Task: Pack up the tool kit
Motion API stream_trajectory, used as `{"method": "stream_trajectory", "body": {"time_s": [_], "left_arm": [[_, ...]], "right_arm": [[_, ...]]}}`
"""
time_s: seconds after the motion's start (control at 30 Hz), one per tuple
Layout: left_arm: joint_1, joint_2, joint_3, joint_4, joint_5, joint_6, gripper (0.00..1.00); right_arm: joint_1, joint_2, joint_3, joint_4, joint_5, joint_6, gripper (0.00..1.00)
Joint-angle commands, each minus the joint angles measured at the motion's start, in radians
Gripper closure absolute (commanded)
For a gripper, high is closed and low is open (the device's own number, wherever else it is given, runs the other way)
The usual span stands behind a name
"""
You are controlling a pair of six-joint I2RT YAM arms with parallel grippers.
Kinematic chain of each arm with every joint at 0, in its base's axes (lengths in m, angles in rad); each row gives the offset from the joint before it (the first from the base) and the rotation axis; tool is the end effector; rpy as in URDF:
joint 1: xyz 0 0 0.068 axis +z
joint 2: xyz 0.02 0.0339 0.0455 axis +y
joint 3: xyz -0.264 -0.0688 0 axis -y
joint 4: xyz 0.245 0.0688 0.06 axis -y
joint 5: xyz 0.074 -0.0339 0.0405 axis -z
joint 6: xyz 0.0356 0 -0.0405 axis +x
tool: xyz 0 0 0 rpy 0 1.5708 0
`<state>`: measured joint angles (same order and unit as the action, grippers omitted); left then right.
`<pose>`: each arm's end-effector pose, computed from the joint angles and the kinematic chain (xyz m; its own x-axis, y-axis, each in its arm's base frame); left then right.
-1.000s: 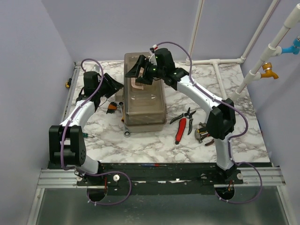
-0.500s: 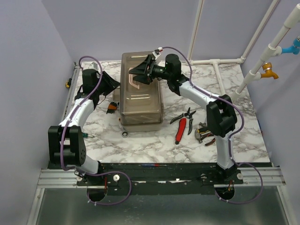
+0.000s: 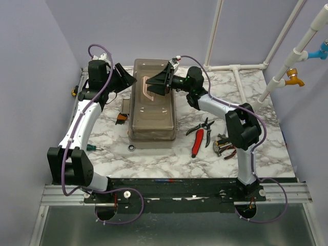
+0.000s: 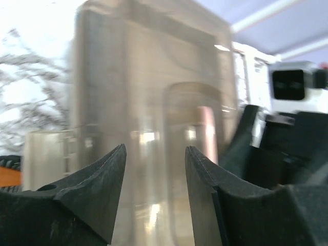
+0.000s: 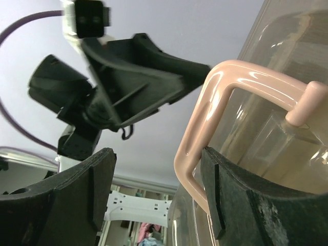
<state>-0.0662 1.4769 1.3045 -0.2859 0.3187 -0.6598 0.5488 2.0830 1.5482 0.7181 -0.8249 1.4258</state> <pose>0.3421 -0.0339 0.3457 -0.5592 -0.5463 -0.6236 0.0006 0.7519 -0.6592 0.4021 0.2765 0.2883 -0.9375 0.2139 -0.2745 -0.2941 -0.0649 0.9536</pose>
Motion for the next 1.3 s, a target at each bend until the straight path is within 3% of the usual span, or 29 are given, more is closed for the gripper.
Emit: {"method": "stream_trajectory", "body": {"time_s": [0.0,0.5,0.73,0.9,1.07,1.27], "left_arm": [[-0.034,-0.069,0.053,-0.082,0.091,0.018,0.49],[-0.068,0.042,0.023,0.053,0.325,-0.107,0.62],[-0.089,0.062,-0.025,0.219,0.431,-0.205,0.87],[-0.094,0.061,-0.044,0.28,0.455,-0.237,0.88],[-0.103,0.051,-0.035,0.273,0.451,-0.227,0.88],[-0.133,0.047,-0.017,0.262,0.435,-0.225,0.87]], "right_arm": [[0.036,-0.044,-0.021,0.162,-0.107,0.09,0.27],[0.029,-0.038,0.0,0.15,-0.103,0.096,0.27],[0.025,-0.047,0.012,0.104,-0.096,0.078,0.23],[0.023,-0.098,0.059,-0.211,-0.044,-0.146,0.18],[0.023,-0.139,0.218,-0.782,0.178,-0.478,0.17],[0.023,-0.145,0.306,-0.988,0.329,-0.556,0.16]]}}
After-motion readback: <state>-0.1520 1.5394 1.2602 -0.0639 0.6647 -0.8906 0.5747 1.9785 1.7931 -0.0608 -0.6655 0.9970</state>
